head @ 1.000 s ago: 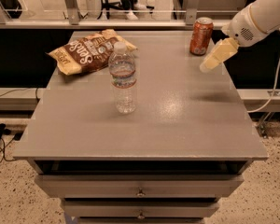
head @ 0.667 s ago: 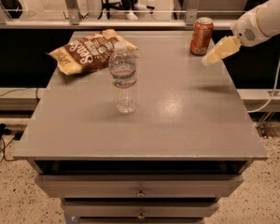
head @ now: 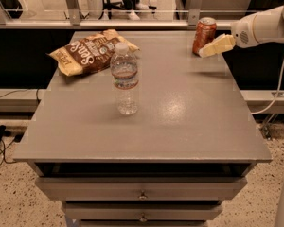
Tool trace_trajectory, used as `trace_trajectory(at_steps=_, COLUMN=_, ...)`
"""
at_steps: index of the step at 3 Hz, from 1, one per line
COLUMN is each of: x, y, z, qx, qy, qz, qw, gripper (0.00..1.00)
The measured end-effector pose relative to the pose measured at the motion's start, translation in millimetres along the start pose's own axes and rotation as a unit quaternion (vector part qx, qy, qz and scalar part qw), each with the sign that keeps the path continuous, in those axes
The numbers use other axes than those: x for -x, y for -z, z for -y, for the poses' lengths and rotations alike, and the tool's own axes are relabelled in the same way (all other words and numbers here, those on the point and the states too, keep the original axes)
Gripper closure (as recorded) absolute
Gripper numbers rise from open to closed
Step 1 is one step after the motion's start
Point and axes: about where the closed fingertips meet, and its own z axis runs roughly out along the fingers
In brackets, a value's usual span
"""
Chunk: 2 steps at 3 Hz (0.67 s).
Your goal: Pick coke can
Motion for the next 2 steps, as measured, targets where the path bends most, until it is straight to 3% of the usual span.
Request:
trace_trajectory(at_steps=1, x=14, y=-25, z=16, qx=0.010, qy=-0.024, qz=0.057, qw=0.9981, gripper=0.00)
trace_trajectory(at_steps=2, x=27, y=-36, z=21, qx=0.018, qy=-0.036, qz=0.085, qw=0.9956, gripper=0.00)
